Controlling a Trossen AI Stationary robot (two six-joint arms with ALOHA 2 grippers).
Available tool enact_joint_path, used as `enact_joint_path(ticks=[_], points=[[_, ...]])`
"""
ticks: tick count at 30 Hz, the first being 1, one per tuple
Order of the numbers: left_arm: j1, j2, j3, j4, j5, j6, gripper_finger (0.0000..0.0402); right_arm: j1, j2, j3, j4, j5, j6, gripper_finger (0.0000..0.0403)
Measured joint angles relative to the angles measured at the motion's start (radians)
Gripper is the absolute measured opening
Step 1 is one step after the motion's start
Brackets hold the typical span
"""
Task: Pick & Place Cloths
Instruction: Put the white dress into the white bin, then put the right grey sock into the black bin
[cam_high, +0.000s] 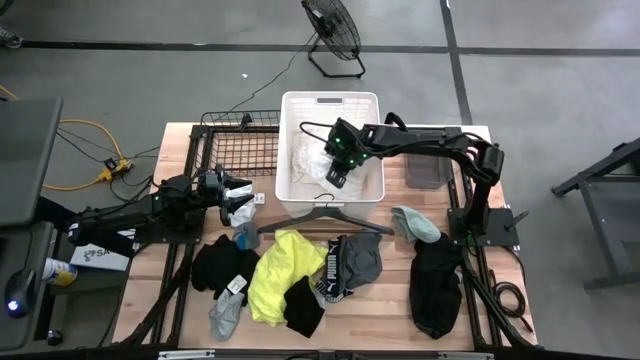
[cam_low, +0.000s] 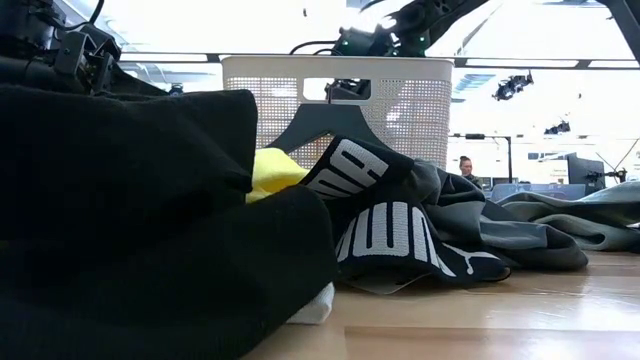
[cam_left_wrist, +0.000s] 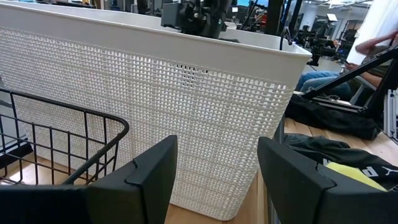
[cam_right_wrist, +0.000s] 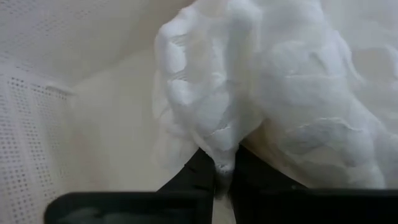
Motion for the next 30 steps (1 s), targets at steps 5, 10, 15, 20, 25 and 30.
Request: enact_joint_path(ticks=[5, 10, 15, 20, 25, 30], points=[[0.000, 0.000, 0.000, 0.000, 0.000, 0.000, 0.0218, 0.003, 0.000, 0.000, 0.016, 0.009, 0.016, 0.0059], [0.000, 0.000, 0.000, 0.000, 0.000, 0.000, 0.0218, 0.003, 0.000, 0.000, 0.015, 0.007, 0.041, 0.0114], [0.000, 0.000, 0.000, 0.000, 0.000, 0.000, 0.0218, 0.003, -0.030, 0.007, 0.005, -0.005, 0.066, 0.0191], [0.000, 0.000, 0.000, 0.000, 0.000, 0.000, 0.0218, 0.002, -0.089, 0.027, 0.007, -0.049, 0.061, 0.0249], [0.000, 0.000, 0.000, 0.000, 0.000, 0.000, 0.0218, 0.001, -0.177, 0.042, 0.004, -0.042, 0.060, 0.0268], [0.000, 0.000, 0.000, 0.000, 0.000, 0.000, 0.0218, -0.002, -0.281, 0.042, -0.036, -0.032, 0.070, 0.0263]])
